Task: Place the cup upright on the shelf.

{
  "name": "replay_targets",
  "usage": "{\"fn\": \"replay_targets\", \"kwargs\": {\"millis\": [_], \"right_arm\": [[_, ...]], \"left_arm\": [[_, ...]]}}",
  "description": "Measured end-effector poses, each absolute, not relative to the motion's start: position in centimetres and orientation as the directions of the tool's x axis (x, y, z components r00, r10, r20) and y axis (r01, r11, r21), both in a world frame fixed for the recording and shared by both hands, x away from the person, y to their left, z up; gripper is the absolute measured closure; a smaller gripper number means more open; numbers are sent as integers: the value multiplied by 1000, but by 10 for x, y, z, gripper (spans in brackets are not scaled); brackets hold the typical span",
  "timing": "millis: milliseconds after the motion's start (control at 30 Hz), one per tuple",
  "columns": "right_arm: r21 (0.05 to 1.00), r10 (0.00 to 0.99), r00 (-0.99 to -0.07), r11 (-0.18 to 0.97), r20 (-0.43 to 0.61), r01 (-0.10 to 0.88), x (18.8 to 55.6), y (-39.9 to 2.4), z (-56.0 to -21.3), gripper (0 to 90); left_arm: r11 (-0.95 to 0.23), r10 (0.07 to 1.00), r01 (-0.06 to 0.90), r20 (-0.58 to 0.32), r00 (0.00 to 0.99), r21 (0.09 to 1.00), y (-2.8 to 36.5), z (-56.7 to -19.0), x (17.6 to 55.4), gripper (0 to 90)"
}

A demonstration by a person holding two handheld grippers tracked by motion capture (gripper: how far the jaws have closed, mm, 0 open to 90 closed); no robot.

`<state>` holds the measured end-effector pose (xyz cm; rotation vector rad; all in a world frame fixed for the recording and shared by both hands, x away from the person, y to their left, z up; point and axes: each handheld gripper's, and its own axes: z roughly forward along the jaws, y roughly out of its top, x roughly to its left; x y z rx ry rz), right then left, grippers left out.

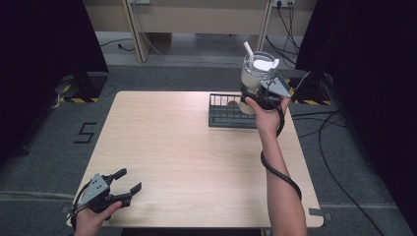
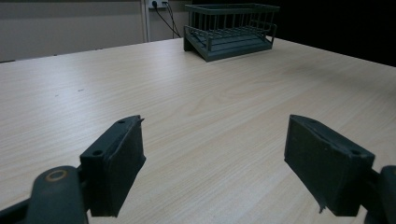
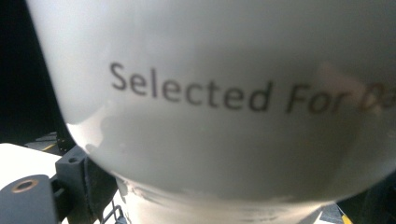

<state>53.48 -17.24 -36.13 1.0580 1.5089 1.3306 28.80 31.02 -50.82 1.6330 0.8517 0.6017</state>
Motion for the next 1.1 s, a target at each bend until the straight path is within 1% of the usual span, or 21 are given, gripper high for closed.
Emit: {"fn": "replay_targets", "kwargs": {"millis": [533, 1100], "right_arm": [[994, 959, -280, 69, -43, 82, 560, -167, -362, 99], [992, 961, -278, 45, -11, 116, 584, -150, -378, 99]], "left_arm": [[-94, 796, 216, -58, 603, 972, 311, -508, 288, 190], [-82, 792, 229, -76, 606, 970, 311, -510, 289, 190]]}}
